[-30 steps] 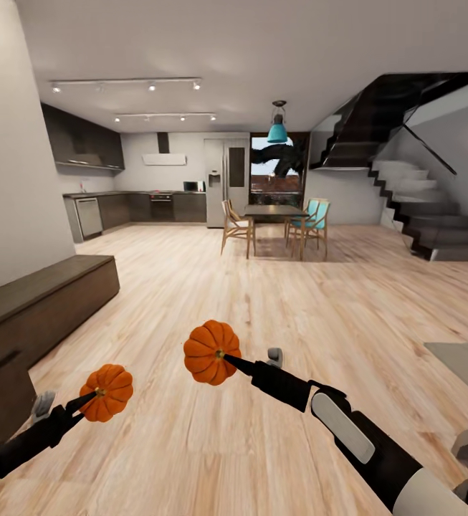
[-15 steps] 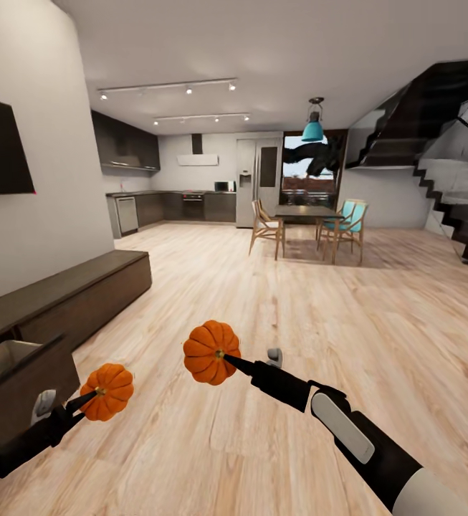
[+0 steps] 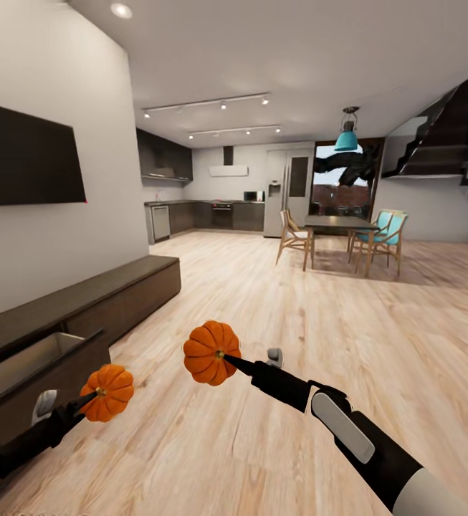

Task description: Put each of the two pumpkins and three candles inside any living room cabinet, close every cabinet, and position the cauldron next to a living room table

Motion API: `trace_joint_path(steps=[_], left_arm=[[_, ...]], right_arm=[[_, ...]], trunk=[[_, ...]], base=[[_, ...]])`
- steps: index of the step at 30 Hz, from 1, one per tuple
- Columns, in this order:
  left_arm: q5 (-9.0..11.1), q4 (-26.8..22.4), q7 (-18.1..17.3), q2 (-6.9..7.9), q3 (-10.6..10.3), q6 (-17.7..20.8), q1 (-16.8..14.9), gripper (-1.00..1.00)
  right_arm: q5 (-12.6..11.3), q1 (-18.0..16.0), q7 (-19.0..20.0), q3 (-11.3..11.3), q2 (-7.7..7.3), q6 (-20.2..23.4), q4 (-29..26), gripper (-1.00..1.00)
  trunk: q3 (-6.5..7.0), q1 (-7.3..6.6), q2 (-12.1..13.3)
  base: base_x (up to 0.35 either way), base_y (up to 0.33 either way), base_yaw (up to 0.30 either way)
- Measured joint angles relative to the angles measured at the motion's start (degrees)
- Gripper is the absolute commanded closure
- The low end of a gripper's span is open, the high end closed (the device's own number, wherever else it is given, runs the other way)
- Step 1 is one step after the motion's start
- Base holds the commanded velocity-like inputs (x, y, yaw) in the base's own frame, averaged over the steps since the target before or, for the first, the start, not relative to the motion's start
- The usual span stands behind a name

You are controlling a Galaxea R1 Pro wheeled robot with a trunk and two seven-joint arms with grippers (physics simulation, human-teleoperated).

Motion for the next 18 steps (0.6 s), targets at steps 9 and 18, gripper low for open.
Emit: trace_joint_path(steps=[9, 18], left_arm=[[-0.15, 0.0, 0.0, -0.09, -0.07, 0.0, 0.0, 1.0], [0.17, -0.03, -0.19, -0.06, 0.25, 0.07, -0.02, 1.0]], right_arm=[[-0.18, 0.0, -0.1, -0.02, 0.0, 0.27, 0.03, 1.0], [-0.07, 0.0, -0.24, -0.02, 0.0, 0.49, 0.08, 1.0]], trunk=[[1.52, -0.23, 0.12], [2.0, -0.36, 0.19]], base=[[0.0, 0.0, 0.229], [0.0, 0.0, 0.184]])
